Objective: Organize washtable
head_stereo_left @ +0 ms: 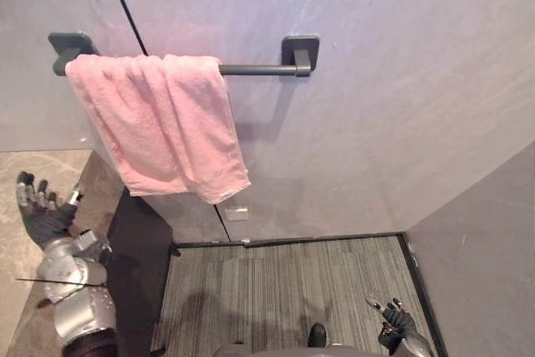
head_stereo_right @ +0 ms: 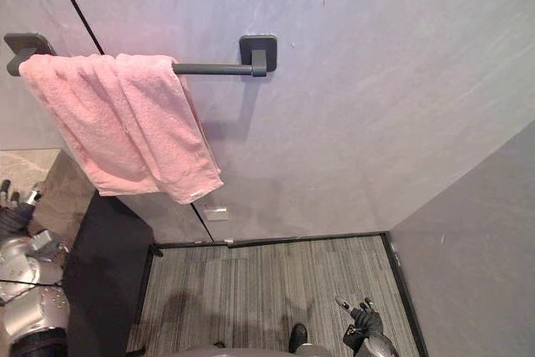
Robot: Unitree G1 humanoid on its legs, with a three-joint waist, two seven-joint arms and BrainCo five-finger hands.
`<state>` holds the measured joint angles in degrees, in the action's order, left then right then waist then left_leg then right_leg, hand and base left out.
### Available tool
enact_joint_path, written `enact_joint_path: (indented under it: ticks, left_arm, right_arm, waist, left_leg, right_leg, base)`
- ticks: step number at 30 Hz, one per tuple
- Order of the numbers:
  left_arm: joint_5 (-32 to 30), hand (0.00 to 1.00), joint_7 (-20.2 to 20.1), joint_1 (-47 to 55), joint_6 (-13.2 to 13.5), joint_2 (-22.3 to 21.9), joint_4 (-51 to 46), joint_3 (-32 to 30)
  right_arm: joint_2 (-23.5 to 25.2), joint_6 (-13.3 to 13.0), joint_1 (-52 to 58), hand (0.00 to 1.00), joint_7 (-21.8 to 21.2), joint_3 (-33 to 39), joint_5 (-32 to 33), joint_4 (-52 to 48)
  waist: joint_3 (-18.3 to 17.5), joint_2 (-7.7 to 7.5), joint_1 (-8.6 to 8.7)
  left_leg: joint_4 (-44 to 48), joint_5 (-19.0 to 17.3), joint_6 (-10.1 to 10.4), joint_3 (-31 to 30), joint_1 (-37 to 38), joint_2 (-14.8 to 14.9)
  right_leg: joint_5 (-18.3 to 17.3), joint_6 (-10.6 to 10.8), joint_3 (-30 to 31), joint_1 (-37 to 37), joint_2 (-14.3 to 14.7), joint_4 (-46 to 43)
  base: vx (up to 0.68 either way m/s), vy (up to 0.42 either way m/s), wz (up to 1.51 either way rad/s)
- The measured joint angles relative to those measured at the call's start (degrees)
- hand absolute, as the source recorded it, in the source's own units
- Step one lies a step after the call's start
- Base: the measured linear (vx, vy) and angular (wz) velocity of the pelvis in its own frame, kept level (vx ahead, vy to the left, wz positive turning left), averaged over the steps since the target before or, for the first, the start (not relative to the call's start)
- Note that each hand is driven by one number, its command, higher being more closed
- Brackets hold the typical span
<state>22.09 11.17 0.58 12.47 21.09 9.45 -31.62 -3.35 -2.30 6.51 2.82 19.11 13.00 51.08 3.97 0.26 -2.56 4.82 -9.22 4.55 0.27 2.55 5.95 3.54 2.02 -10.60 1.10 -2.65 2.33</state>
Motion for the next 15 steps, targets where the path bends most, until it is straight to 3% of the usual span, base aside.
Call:
enact_joint_path:
  ticks: [12, 15]
  left_arm:
    - [2.73, 0.0, -5.65, -6.11, -0.24, 10.36, 9.36, 5.21]
    - [5.26, 0.0, -9.12, -7.37, -0.49, 12.53, 11.54, 7.59]
  right_arm:
    - [-2.44, 0.35, 2.05, 0.0, -1.9, -2.14, -4.27, 1.56]
    - [-2.98, 0.37, 2.24, 0.0, -2.01, -2.14, -4.66, 1.56]
  waist:
    - [-0.02, 0.35, 0.48]
    - [0.01, 0.39, 1.56]
  left_leg:
    - [-0.63, 0.25, -0.35, 1.51, -0.86, -0.83]
    - [-0.88, 0.26, -0.34, 1.62, -0.82, -0.91]
  right_leg:
    - [2.95, 0.06, 2.79, 0.91, -0.19, 3.21]
    - [3.0, 0.09, 3.04, 1.24, -0.18, 3.24]
  base:
    - [-0.05, 0.009, -0.11]
    - [0.01, 0.007, -0.06]
